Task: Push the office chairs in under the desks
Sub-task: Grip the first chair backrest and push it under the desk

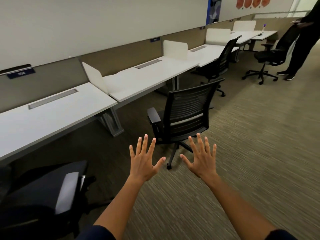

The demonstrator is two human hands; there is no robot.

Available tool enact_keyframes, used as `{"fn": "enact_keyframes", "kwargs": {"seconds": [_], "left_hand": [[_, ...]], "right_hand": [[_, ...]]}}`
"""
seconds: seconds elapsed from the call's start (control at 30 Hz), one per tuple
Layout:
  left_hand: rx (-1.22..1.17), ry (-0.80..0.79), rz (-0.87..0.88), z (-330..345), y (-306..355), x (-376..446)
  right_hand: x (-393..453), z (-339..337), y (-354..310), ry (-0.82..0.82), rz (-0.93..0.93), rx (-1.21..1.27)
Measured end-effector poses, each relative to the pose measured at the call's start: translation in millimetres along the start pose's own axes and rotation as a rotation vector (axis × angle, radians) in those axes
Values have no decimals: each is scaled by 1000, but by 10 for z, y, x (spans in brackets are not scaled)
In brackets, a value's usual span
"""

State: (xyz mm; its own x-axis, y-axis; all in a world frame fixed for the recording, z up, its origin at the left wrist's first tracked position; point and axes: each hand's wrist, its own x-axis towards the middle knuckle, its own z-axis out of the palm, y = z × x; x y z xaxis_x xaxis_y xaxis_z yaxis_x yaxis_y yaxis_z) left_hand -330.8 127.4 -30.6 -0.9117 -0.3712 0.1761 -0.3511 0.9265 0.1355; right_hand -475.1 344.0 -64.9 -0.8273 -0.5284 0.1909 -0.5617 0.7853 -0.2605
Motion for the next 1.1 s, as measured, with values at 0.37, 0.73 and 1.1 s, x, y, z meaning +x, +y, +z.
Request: {"fn": "enact_keyframes", "kwargs": {"seconds": [0.37,0.73,1.1], "left_hand": [[-40,-30,90,379,656,1039],[-75,-34,120,724,992,2711],[-64,109,202,749,1214,4200]], "right_hand": [[562,-44,934,13,91,-13],[1972,-102,1548,47,109,-77],[3262,-167,2210,78,152,-69]]}}
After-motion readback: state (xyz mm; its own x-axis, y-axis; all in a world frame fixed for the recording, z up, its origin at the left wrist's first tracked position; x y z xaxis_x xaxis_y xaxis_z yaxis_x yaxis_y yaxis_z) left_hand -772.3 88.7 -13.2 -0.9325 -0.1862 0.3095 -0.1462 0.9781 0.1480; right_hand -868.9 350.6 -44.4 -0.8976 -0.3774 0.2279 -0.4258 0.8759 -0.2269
